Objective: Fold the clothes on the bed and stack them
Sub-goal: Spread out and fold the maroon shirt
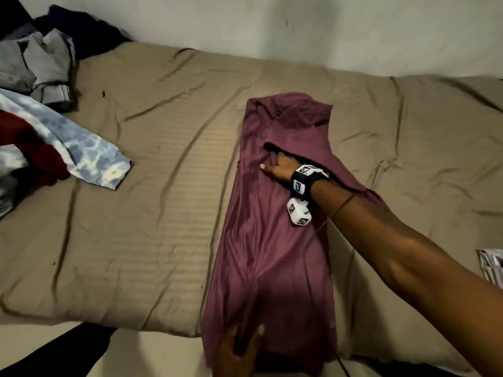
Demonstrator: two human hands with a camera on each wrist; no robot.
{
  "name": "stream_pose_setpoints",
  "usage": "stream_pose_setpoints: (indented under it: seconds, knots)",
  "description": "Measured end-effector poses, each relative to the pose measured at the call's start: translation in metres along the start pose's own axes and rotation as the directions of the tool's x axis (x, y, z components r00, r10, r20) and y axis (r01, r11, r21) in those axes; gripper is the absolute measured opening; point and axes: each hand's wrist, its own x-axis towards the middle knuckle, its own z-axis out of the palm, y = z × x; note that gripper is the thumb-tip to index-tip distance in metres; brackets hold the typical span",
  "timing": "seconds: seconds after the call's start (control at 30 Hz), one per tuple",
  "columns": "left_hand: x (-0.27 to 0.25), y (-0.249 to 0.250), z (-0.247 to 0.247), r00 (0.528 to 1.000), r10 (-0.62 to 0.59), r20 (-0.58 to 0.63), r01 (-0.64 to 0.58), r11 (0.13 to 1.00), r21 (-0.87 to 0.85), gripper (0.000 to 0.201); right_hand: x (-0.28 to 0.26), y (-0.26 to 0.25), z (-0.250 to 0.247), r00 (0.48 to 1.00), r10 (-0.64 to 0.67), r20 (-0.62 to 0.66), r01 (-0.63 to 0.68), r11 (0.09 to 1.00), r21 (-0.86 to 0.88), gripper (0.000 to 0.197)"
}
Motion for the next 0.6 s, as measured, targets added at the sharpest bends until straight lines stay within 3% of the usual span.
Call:
stream_pose_setpoints:
  seconds: [0.07, 0.13, 0.23, 0.3, 0.4, 0.5, 0.57, 0.6]
  knots:
    - [-0.029, -0.024, 0.03, 0.992, 0.095, 0.078, -0.087, 0.992, -0.095, 0.014, 0.003, 0.018, -0.002, 0.999, 0.039, -0.005, -0.039, 0.993, -0.107, 0.094]
    - [-0.022, -0.043, 0.04, 0.973, 0.222, 0.054, -0.207, 0.956, -0.21, 0.029, -0.003, 0.033, -0.008, 1.0, -0.009, -0.009, 0.008, 0.994, -0.106, 0.093]
    - [-0.029, -0.04, 0.044, 0.962, 0.203, 0.183, -0.185, 0.977, -0.11, 0.018, -0.049, 0.053, -0.013, 0.993, -0.105, -0.046, 0.103, 0.994, -0.046, 0.094]
    - [-0.027, -0.05, 0.049, 0.95, 0.196, 0.243, -0.165, 0.976, -0.144, 0.039, -0.1, 0.068, 0.007, 0.983, -0.151, -0.102, 0.148, 0.988, -0.042, 0.097]
    - [-0.021, -0.056, 0.05, 0.954, 0.167, 0.248, -0.137, 0.981, -0.135, 0.062, -0.188, 0.082, 0.078, 0.962, -0.204, -0.182, 0.204, 0.979, -0.019, 0.098]
    - [-0.009, -0.065, 0.049, 0.972, 0.074, 0.222, -0.051, 0.993, -0.108, 0.046, -0.274, 0.094, 0.165, 0.968, -0.153, -0.197, 0.135, 0.986, -0.101, 0.094]
    - [0.003, -0.085, 0.047, 0.96, 0.127, 0.251, -0.146, 0.987, 0.059, 0.053, -0.314, 0.11, 0.203, 0.956, -0.125, -0.265, 0.063, 0.97, -0.233, 0.09]
    - [0.003, -0.087, 0.045, 0.954, 0.171, 0.245, -0.204, 0.972, 0.114, 0.042, -0.324, 0.118, 0.211, 0.959, -0.104, -0.264, 0.029, 0.961, -0.274, 0.087]
